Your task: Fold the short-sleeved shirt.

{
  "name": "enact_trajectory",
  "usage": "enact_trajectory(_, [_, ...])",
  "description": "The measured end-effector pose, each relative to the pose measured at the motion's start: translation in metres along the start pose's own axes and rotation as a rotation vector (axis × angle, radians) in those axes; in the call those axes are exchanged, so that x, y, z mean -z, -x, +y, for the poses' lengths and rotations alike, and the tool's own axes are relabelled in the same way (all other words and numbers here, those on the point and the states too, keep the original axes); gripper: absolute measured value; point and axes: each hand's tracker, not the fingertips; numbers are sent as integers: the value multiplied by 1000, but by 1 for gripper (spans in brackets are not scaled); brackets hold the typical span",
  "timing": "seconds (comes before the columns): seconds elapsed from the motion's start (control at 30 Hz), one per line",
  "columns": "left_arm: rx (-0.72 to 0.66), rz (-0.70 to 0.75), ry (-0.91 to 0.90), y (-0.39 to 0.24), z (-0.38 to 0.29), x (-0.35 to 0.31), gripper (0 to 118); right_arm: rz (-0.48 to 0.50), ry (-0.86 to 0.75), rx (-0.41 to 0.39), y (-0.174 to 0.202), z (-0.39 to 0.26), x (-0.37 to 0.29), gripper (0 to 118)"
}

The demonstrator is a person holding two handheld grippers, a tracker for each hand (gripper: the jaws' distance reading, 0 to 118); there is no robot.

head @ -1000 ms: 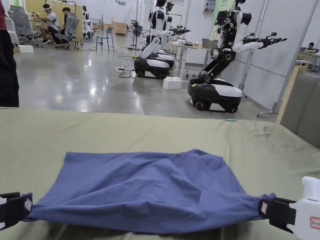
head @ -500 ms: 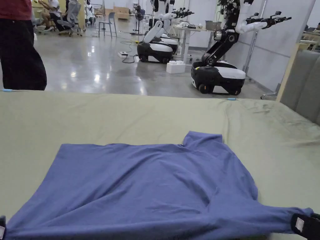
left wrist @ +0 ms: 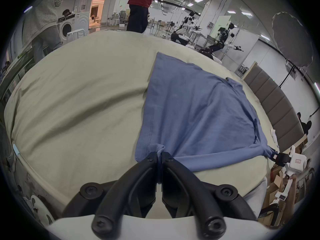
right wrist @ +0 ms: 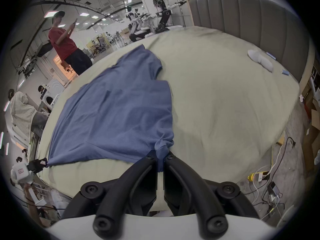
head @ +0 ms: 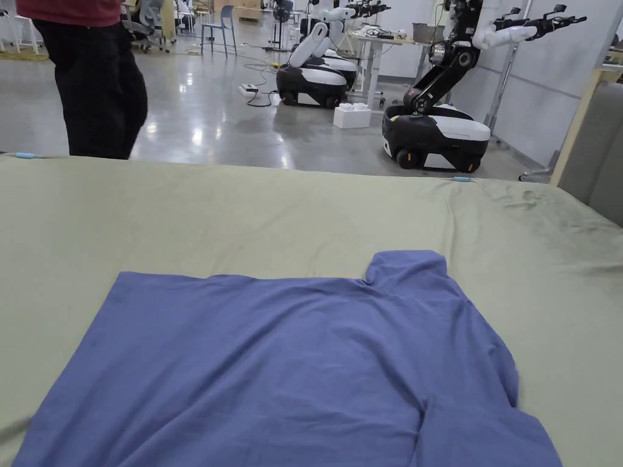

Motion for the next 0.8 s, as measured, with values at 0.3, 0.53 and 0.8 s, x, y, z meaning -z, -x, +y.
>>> enact_trajectory(0.3, [-194, -179, -195, 14, -3, -76, 101, 123, -184, 152, 1, 8, -64, 97])
enact_trajectory(0.53, [-201, 26, -207, 17, -23, -88, 0, 72, -118, 20, 27, -13, -52, 4])
enact_trajectory(0.8, [-164, 3, -121, 21, -27, -50, 37, 103, -99, 14, 45, -17, -40, 3])
